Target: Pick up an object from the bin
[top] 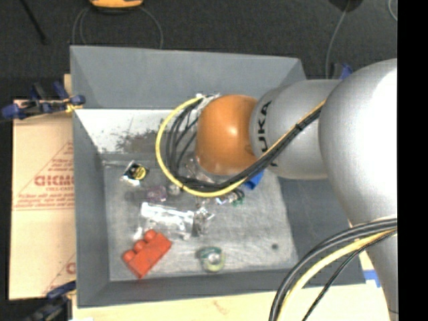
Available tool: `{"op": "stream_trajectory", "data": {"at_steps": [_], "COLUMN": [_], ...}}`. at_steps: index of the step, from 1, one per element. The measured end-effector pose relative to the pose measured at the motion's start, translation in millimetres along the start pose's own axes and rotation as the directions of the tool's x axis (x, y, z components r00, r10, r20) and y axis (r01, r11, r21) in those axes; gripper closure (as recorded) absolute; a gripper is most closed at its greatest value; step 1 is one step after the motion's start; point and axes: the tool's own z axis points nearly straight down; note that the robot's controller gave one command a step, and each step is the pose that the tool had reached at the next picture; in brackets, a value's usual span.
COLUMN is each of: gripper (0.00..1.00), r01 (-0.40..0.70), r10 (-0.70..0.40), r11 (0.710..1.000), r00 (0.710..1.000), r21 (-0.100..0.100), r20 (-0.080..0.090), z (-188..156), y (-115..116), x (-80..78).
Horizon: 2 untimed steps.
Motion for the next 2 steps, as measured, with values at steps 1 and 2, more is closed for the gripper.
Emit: {"op": "stream_trajectory", "data": {"at_steps": [1,2], "gripper": [0.00,0.00], "r01": [0.136,0.193], "r10": [-0.136,-0.193], "r11": [0.991,0.981], "r00": [0.991,0.981], "r21": [-0.005,-0.012], "r20": [-0.004,0.000], "z": [0.4,0.9], "y": [47.3,23.0], "x": [-11.7,-15.3]}}
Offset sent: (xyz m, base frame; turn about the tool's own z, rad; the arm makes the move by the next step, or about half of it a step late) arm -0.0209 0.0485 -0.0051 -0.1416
